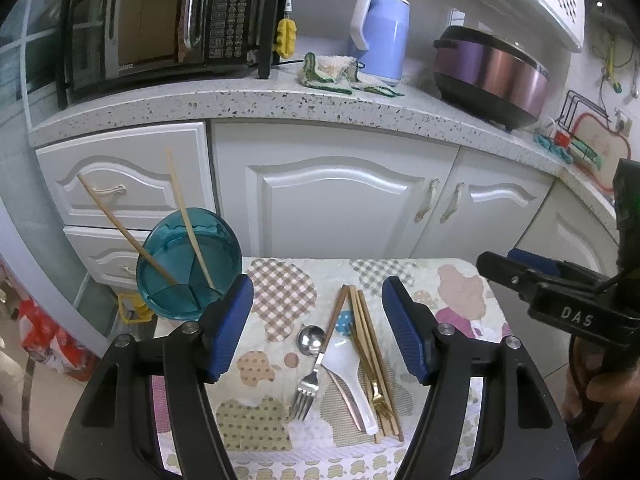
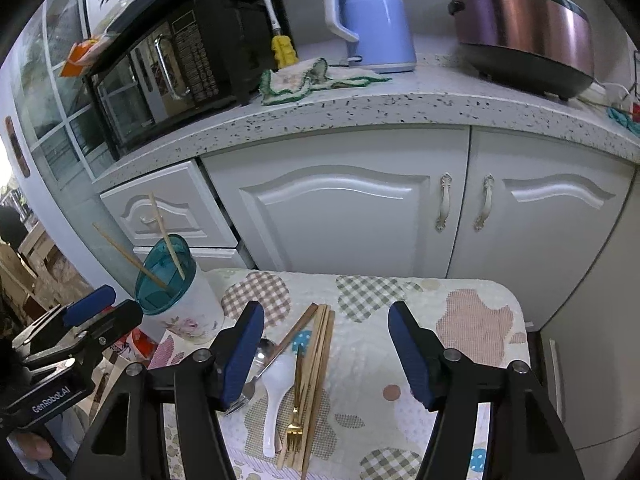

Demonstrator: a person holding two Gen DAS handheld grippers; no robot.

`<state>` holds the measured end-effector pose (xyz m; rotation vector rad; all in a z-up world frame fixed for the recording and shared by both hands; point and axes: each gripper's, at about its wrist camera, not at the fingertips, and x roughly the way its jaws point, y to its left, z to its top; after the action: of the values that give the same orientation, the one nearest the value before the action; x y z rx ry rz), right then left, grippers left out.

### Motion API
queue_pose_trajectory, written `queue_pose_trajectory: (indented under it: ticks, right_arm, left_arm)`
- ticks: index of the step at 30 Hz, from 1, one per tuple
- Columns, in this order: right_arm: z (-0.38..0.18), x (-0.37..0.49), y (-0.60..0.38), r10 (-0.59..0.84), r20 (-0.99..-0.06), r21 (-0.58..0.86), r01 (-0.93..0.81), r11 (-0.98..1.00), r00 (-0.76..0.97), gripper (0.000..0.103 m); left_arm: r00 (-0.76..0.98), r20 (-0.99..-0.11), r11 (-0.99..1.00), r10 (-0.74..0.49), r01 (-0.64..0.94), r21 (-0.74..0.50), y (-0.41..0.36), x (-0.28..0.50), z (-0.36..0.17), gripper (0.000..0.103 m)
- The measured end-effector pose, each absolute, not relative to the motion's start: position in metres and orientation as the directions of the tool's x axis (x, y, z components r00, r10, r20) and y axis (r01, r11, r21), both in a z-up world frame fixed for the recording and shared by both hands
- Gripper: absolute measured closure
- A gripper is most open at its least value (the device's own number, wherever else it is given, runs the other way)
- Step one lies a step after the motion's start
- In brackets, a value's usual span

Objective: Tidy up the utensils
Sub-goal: 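Move both tools back over the remaining utensils on the cloth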

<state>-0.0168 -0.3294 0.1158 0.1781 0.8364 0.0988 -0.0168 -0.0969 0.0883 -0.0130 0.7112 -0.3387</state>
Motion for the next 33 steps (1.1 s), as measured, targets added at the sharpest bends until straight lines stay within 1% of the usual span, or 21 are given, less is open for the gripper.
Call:
queue_pose_trajectory:
  ticks: [3, 15, 20, 27, 32, 33]
  right_arm:
    - [0.114, -0.017, -0.329, 0.159, -0.732, 0.196, -0.018, 0.981, 0.662, 0.039]
    - [0.104, -0.012, -0.319, 0.167, -0.755, 0.185, -0.038, 0.982, 0.634, 0.039]
    - [0.097, -0.01, -0.318, 0.168, -0.771, 0.185, -0.037, 0.982, 0.614, 0.038]
    - [0.073, -0.005, -0.324, 0.181, -0.807, 0.209, -0.015, 0.978, 0.562, 0.038]
    - [0.041, 0.006, -0.327, 0.232, -0.833, 0.256, -0.02, 0.966, 0.502, 0.038]
    - [0.032, 0.009, -0.326, 0.238, -0.841, 0.26, -0.023, 0.965, 0.487, 0.042]
  left_arm:
    - [0.705, -0.641, 0.948, -0.303, 0.295, -0.123, -0.096, -0.016, 0.085, 0.036]
    - [0.702, -0.653, 0.953, -0.284, 0.28, -0.114, -0.091, -0.011, 0.076, 0.036]
    - [0.692, -0.662, 0.953, -0.289, 0.271, -0.133, -0.085, -0.007, 0.071, 0.036]
    - [0.662, -0.696, 0.958, -0.278, 0.242, -0.154, -0.066, -0.001, 0.051, 0.036]
    - [0.622, -0.731, 0.956, -0.281, 0.249, -0.156, -0.065, 0.001, 0.03, 0.036]
    - [0.614, -0.738, 0.955, -0.281, 0.253, -0.153, -0.067, 0.001, 0.026, 0.036]
